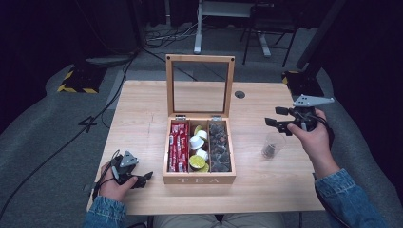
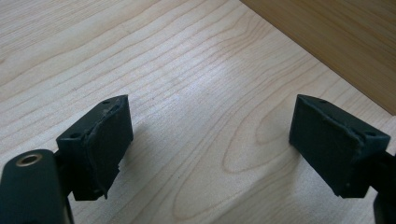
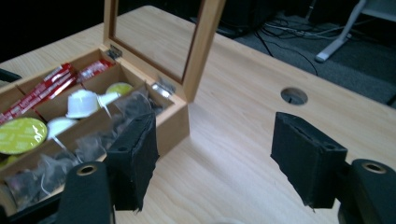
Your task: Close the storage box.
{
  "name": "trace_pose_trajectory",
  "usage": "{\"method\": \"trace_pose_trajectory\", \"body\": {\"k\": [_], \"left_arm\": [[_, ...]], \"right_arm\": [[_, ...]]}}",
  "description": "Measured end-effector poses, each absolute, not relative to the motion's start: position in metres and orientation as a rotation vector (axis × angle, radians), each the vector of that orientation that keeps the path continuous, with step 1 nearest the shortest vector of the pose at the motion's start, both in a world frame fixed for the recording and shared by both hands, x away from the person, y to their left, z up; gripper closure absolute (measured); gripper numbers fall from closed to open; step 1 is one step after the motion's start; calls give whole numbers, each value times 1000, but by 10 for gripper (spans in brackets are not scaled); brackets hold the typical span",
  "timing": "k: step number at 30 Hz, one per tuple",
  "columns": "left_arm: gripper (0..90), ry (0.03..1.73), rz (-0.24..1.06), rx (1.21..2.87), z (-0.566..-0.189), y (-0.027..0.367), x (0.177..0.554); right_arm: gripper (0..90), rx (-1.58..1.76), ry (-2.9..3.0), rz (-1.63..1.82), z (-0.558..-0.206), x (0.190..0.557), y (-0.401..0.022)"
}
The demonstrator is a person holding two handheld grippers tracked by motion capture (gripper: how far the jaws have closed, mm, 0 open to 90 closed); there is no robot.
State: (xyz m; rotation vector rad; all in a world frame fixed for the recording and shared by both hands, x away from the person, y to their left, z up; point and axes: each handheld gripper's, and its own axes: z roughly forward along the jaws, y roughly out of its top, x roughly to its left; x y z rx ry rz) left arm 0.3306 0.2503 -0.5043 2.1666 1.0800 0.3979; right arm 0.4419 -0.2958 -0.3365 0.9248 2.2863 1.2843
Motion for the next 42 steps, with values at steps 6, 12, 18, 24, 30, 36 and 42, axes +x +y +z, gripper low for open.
{"method": "trace_pose_trajectory", "body": {"k": [6, 12, 18, 24, 30, 36, 42], "left_arm": [[139, 1080, 399, 2166, -504, 250, 331], [140, 1081, 403, 2164, -505, 250, 330], [141, 1083, 406, 2164, -505, 250, 330], [141, 1083, 406, 2163, -505, 250, 330], [140, 1083, 405, 2163, -505, 250, 330], [140, 1085, 399, 2162, -504, 250, 330], [139, 1085, 399, 2162, -504, 250, 330]], "right_arm": [[334, 895, 2300, 1333, -323, 461, -277], [334, 884, 2300, 1403, -316, 476, -260], [322, 863, 2299, 1479, -308, 497, -240], [247, 882, 2282, 1519, -301, 520, -219], [276, 898, 2278, 1430, -297, 543, -202], [348, 881, 2270, 1383, -294, 566, -188], [457, 933, 2230, 1379, -294, 586, -183]]}}
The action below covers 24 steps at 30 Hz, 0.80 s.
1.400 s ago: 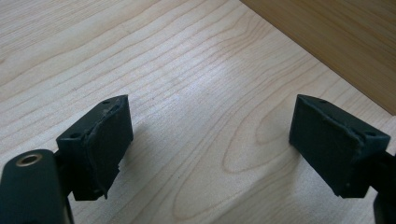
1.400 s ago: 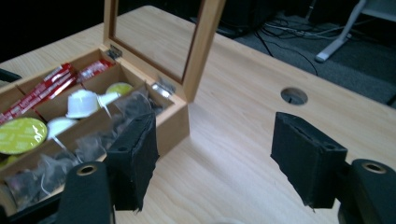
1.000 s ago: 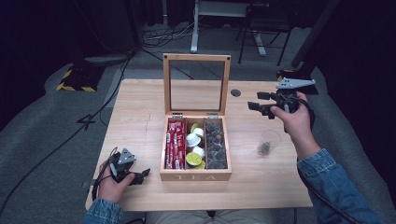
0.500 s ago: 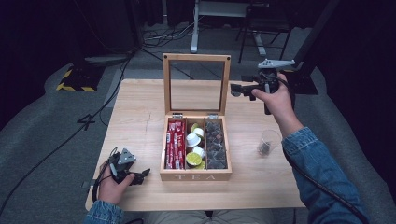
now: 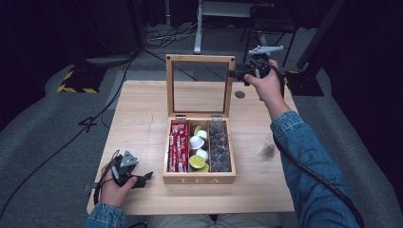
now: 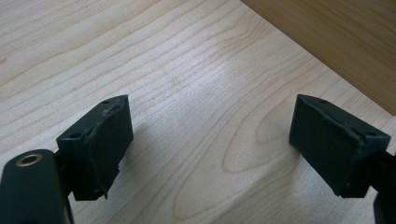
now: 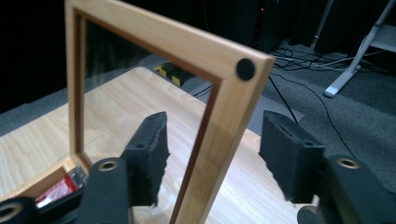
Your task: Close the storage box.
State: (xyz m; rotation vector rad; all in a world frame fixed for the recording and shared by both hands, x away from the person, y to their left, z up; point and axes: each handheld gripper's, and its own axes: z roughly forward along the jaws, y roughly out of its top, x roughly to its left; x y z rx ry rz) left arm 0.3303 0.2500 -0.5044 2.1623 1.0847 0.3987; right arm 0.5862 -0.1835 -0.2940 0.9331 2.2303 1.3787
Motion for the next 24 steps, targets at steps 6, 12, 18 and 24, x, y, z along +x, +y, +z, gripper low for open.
{"method": "trace_pose_trajectory", "body": {"k": [6, 12, 18, 24], "left_arm": [[139, 1086, 399, 2161, -504, 250, 330], [139, 1081, 398, 2167, -504, 250, 331], [138, 1071, 403, 2172, -504, 251, 331], [138, 1069, 402, 2173, -504, 251, 331]], "right_arm": [[529, 968, 2231, 1390, -296, 599, -179], [604, 951, 2221, 1339, -292, 599, -171], [611, 931, 2228, 1358, -286, 590, -174], [637, 874, 2246, 1365, -279, 574, -179]]}}
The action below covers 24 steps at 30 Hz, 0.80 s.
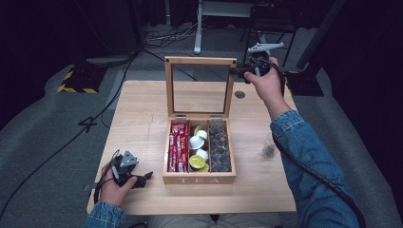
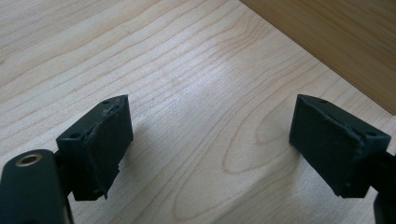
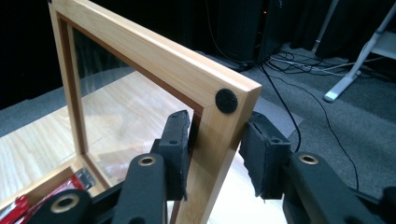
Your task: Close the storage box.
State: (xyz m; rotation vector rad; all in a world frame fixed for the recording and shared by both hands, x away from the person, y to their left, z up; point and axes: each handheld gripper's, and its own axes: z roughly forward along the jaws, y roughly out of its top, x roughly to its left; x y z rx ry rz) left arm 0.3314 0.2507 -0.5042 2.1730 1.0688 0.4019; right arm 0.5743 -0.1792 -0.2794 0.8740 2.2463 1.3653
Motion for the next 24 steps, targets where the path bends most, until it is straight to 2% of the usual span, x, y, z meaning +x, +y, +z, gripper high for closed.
{"method": "trace_pose_trajectory", "body": {"k": [15, 24], "left_arm": [[138, 1068, 402, 2174, -504, 251, 331], [138, 1068, 402, 2174, -504, 251, 331]], "right_arm": [[675, 723, 2286, 1385, -271, 522, -190], [668, 644, 2328, 1380, -272, 489, -193]]}}
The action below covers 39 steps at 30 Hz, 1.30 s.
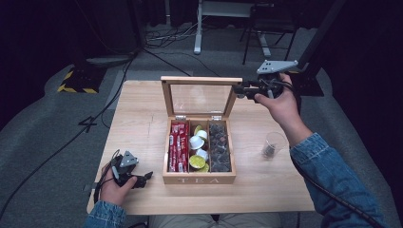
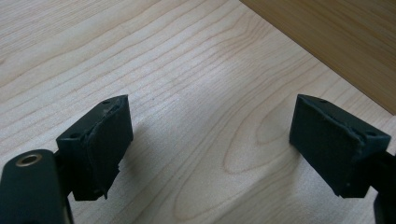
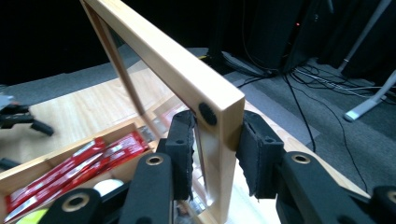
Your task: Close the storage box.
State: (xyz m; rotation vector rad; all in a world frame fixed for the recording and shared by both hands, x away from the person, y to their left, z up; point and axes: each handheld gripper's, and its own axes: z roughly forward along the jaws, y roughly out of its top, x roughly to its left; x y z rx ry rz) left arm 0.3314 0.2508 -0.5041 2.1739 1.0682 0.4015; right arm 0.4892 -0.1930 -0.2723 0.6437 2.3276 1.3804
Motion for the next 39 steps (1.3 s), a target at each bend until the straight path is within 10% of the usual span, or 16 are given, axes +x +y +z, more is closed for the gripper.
{"method": "trace_pose_trajectory", "body": {"k": [39], "left_arm": [[139, 1071, 401, 2173, -504, 251, 331]], "right_arm": [[518, 473, 2333, 1307, -340, 383, -197]]}}
